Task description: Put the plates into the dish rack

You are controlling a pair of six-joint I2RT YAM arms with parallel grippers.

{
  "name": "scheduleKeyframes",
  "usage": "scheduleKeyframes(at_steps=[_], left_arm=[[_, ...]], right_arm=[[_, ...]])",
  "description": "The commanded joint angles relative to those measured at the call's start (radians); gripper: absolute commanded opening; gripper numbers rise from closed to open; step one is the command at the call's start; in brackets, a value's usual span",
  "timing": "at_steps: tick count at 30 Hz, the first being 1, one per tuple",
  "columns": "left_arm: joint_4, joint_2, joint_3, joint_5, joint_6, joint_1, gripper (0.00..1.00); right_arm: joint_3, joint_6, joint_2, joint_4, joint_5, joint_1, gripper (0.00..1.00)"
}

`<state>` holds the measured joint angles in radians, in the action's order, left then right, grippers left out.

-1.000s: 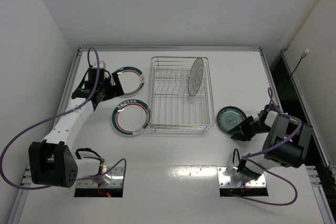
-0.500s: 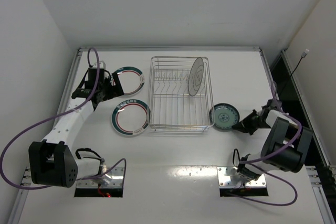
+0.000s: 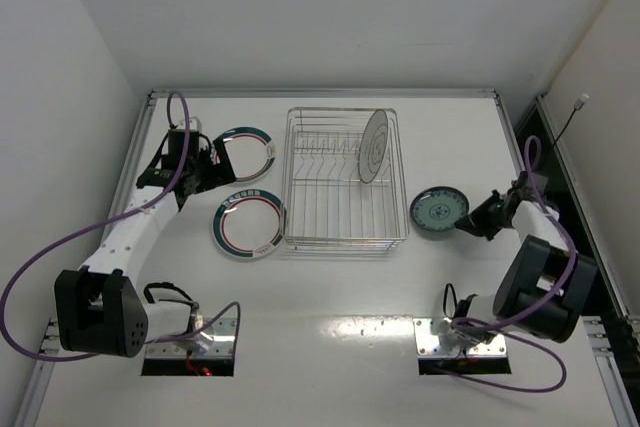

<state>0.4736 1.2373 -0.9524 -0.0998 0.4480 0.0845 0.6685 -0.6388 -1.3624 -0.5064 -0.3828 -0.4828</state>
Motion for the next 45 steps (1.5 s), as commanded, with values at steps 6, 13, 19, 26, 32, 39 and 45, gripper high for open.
scheduleKeyframes(at_steps=[6, 13, 19, 26, 32, 39, 45], left_arm=[[-0.012, -0.004, -0.036, 0.000, -0.014, 0.006, 0.91], [-0.021, -0.004, -0.036, 0.000, -0.014, 0.006, 0.91], [-0.021, -0.004, -0.036, 0.009, -0.014, 0.006, 0.91], [-0.021, -0.004, -0.036, 0.009, -0.014, 0.006, 0.91], [-0.021, -0.004, -0.036, 0.009, -0.014, 0.006, 0.91], [-0.021, -0.004, -0.036, 0.009, -0.014, 0.006, 0.91], [-0.021, -0.004, -0.036, 0.009, -0.014, 0.006, 0.91]], right_arm=[[0.178, 0.044, 0.105, -0.023, 0.131, 0.091, 0.00], [0.350, 0.033, 0.154, -0.044, 0.314, 0.234, 0.00], [0.498, 0.013, 0.119, -0.064, 0.492, 0.409, 0.00], [0.611, 0.004, -0.012, -0.089, 0.633, 0.562, 0.00], [0.660, -0.007, -0.128, -0.112, 0.738, 0.671, 0.00], [0.707, 0.002, -0.193, -0.123, 0.798, 0.731, 0.00], [0.796, 0.002, -0.273, -0.210, 0.912, 0.789, 0.00]])
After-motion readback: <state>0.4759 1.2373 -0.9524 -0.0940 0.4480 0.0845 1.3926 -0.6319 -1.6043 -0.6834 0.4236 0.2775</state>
